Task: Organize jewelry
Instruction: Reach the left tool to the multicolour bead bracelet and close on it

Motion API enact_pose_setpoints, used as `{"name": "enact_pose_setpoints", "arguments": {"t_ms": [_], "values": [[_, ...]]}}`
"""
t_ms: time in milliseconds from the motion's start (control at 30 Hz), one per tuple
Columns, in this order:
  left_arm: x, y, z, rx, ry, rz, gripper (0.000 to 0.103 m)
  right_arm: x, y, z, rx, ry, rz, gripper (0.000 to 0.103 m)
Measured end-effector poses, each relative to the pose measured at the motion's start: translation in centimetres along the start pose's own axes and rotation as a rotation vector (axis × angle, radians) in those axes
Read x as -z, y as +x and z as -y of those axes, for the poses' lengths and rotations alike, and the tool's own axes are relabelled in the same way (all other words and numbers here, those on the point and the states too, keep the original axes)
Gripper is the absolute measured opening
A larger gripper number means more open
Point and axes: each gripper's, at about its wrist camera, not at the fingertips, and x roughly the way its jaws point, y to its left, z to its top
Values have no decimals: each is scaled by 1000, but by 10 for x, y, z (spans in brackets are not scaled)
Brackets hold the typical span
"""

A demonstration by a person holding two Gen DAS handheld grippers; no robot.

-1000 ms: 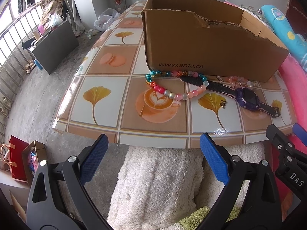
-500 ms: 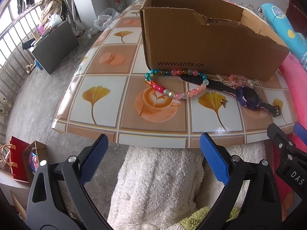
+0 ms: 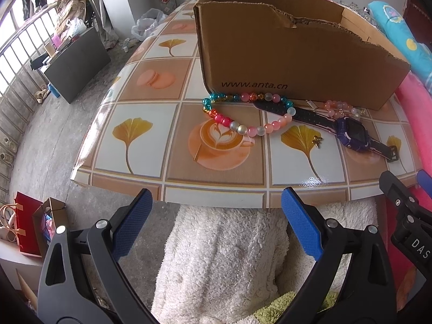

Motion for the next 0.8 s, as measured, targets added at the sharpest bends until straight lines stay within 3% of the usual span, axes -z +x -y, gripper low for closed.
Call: {"name": "enact_pose_setpoints", "arguments": {"t_ms": [200,300,433,600,700,800], "values": [[-3,9,-4,-2,-2,-32,92,-4,-4,-4,10,-28,51,97],[-3,11,-9,35,6,-19,93,-9,-5,-3,-32,-27,71,97],[-5,9,-25,153,-2,57,93,-21,-8,-4,-159,-13,114,97],[-13,9,-64,328,-104,160,93,-35,-10,-30,-264,-90,160,97],[-21,16,-79,369,-115,155,94,-42,-4,-49,-348,-125,152,91],[-30,19,-83,329,-113,193,94,-47,10,-65,-388,-145,110,75]]}}
